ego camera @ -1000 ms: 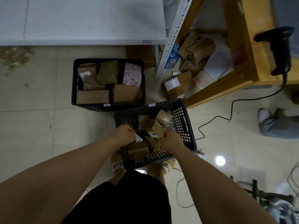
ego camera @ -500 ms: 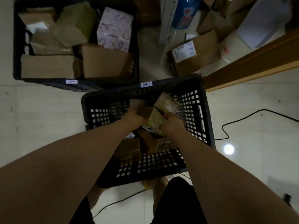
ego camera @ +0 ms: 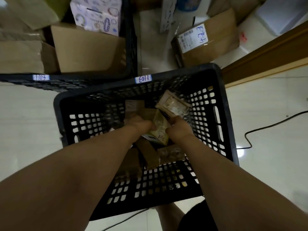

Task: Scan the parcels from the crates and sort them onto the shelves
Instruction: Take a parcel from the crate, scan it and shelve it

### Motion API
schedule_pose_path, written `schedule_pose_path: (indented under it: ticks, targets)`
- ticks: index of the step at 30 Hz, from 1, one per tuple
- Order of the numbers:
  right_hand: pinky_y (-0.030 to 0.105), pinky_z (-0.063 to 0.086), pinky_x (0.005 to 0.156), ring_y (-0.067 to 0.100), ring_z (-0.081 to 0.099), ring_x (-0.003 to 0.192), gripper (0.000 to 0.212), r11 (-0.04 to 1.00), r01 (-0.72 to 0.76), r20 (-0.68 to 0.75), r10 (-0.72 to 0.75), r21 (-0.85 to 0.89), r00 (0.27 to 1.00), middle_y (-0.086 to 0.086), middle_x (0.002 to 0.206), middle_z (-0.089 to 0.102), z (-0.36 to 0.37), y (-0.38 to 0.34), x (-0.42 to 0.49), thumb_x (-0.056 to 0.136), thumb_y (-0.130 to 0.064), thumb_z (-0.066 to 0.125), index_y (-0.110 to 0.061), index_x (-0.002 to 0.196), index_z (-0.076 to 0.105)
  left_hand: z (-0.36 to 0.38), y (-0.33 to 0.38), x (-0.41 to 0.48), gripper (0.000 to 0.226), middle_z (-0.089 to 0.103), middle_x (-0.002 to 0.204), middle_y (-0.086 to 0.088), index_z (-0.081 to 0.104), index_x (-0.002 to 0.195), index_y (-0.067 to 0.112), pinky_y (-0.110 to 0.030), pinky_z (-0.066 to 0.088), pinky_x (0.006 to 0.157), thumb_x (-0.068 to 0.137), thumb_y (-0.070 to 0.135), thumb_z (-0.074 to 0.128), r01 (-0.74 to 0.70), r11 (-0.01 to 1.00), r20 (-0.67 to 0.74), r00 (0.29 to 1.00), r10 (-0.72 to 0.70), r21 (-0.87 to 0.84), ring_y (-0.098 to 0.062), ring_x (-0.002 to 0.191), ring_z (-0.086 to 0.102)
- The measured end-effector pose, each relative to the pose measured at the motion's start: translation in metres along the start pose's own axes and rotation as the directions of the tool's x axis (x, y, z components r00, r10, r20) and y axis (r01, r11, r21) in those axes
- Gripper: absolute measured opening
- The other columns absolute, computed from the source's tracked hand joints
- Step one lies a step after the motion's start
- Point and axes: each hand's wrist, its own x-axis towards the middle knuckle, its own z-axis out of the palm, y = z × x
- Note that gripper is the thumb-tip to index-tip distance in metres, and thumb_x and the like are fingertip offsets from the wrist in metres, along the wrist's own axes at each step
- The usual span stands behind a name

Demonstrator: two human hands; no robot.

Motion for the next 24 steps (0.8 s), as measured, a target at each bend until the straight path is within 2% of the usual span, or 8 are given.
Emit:
schedule_pose_path:
  ticks: [3,5,7,9,13,17,21,24]
  targets:
    - [0.035,0.050,0.083,0.035,0.061,0.114,0.048,1.000,-0.009,-0.017,0.009,0.012,1.000,0.017,0.128,0.061,-0.018,-0.003,-0.029,0.095,-0.013,0.055,-0.013,0.142,0.046,-0.023,0.000,-0.040,0.148,0.052,0.142,-0.007,0.038,0.153,0.024,-0.040,0.051,0.102,0.017,0.062,0.085,0.019,0.995,-0.018,1.000,-0.021,-0.100,-0.030,0.122,0.055]
    - [0.033,0.048,0.085,0.035,0.060,0.116,0.047,1.000,0.002,-0.018,-0.002,0.029,1.000,0.016,0.129,0.060,-0.036,-0.009,-0.057,0.095,-0.014,0.057,-0.012,0.141,0.048,-0.048,0.015,-0.103,0.112,0.060,0.125,-0.004,0.049,0.139,0.017,-0.033,0.055,0.086,0.041,0.053,0.091,0.042,0.971,0.009,0.999,-0.041,-0.235,-0.024,0.103,0.061]
    - [0.030,0.046,0.083,0.034,0.061,0.113,0.044,0.999,0.026,-0.042,-0.023,0.048,0.999,0.014,0.126,0.063,-0.058,-0.018,-0.091,0.093,-0.019,0.061,-0.015,0.136,0.052,-0.072,0.020,-0.149,0.081,0.061,0.114,-0.002,0.053,0.130,0.013,-0.028,0.047,0.069,0.062,0.039,0.089,0.062,0.947,0.040,0.998,-0.052,-0.316,-0.019,0.092,0.059]
    - [0.030,0.047,0.082,0.032,0.062,0.110,0.042,0.995,0.060,-0.073,-0.054,0.079,0.996,0.012,0.121,0.065,-0.083,-0.029,-0.131,0.091,-0.024,0.063,-0.018,0.132,0.054,-0.095,0.025,-0.193,0.078,0.065,0.115,-0.002,0.060,0.127,0.015,-0.031,0.047,0.075,0.058,0.038,0.089,0.070,0.943,0.065,0.997,-0.051,-0.327,-0.020,0.100,0.060]
    - [0.029,0.040,0.084,0.031,0.057,0.119,0.051,0.981,0.119,-0.112,-0.103,0.150,0.988,0.011,0.131,0.059,-0.143,-0.062,-0.224,0.095,-0.029,0.064,-0.018,0.141,0.046,-0.144,0.038,-0.302,0.016,0.063,0.101,-0.004,0.065,0.095,0.017,-0.032,0.044,0.078,0.085,0.022,0.075,0.013,0.931,0.077,0.997,0.016,-0.364,-0.018,0.091,0.056]
    - [0.032,0.049,0.094,0.026,0.059,0.117,0.072,0.947,0.216,-0.126,-0.191,0.236,0.974,0.008,0.137,0.056,-0.200,-0.102,-0.321,0.088,-0.045,0.073,-0.021,0.147,0.041,-0.188,0.054,-0.406,0.012,0.062,0.110,-0.009,0.065,0.097,0.013,-0.039,0.048,0.095,0.087,0.007,0.066,-0.101,0.923,0.129,0.979,0.160,-0.372,-0.023,0.102,0.057]
    - [0.042,0.050,0.105,0.025,0.057,0.123,0.094,0.910,0.333,-0.064,-0.327,0.247,0.943,0.003,0.143,0.051,-0.244,-0.142,-0.415,0.073,-0.063,0.078,-0.026,0.150,0.037,-0.228,0.073,-0.504,0.010,0.063,0.100,-0.008,0.064,0.093,0.014,-0.036,0.047,0.084,0.084,0.008,0.066,-0.253,0.896,0.143,0.936,0.322,-0.364,-0.024,0.103,0.058]
    - [0.032,0.044,0.103,0.019,0.049,0.129,0.100,0.885,0.425,-0.060,-0.421,0.190,0.905,-0.008,0.139,0.043,-0.267,-0.170,-0.490,0.070,-0.069,0.078,-0.034,0.152,0.032,-0.255,0.086,-0.576,0.037,0.070,0.087,-0.005,0.067,0.103,0.011,-0.035,0.047,0.083,0.068,0.017,0.074,-0.358,0.883,0.149,0.897,0.416,-0.303,-0.022,0.095,0.063]
